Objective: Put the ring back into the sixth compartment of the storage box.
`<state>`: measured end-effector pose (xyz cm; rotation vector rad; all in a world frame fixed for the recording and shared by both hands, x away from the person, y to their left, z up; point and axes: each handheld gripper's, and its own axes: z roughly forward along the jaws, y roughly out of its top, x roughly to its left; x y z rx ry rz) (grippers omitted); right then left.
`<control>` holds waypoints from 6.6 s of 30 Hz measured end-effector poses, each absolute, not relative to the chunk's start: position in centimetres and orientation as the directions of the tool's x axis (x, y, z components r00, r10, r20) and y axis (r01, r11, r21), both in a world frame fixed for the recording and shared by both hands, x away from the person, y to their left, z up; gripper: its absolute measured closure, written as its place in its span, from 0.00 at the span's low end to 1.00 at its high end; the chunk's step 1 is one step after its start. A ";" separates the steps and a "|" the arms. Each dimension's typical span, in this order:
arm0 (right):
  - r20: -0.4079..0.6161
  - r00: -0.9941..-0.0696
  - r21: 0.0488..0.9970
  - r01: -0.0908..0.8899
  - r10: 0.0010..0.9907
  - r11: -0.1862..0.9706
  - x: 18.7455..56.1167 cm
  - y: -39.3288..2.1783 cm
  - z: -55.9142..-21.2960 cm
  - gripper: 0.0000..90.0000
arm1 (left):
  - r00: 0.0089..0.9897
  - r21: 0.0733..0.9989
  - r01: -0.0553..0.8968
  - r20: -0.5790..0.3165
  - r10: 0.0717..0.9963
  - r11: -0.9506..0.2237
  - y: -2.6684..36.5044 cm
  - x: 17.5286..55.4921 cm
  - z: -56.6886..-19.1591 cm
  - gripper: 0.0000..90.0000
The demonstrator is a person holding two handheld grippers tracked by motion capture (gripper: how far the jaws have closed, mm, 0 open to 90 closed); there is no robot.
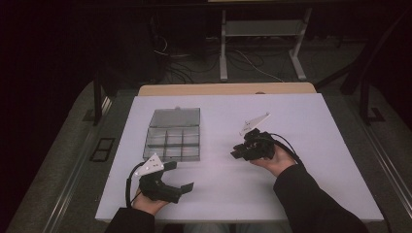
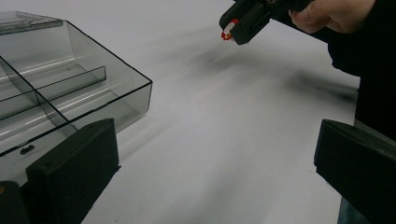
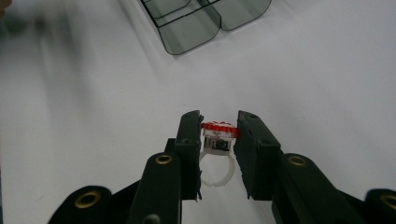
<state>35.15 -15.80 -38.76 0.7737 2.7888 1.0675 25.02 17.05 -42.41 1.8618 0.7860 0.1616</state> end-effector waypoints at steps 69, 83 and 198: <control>0.113 -0.906 0.659 0.376 0.408 0.652 42.2 -6.6 -35.8 0.79 | 0.776 0.875 0.437 -0.251 0.578 -0.206 17.2 24.9 -42.3 0.00; 0.111 -0.901 0.657 0.384 0.420 0.649 44.0 -4.6 -36.1 0.79 | 0.779 0.873 0.439 -0.252 0.575 -0.212 17.1 24.9 -42.3 0.00; 0.211 -0.790 0.718 0.525 0.576 0.457 37.1 -17.5 -36.7 0.01 | 0.779 0.866 0.443 -0.245 0.577 -0.231 16.8 25.0 -42.6 0.00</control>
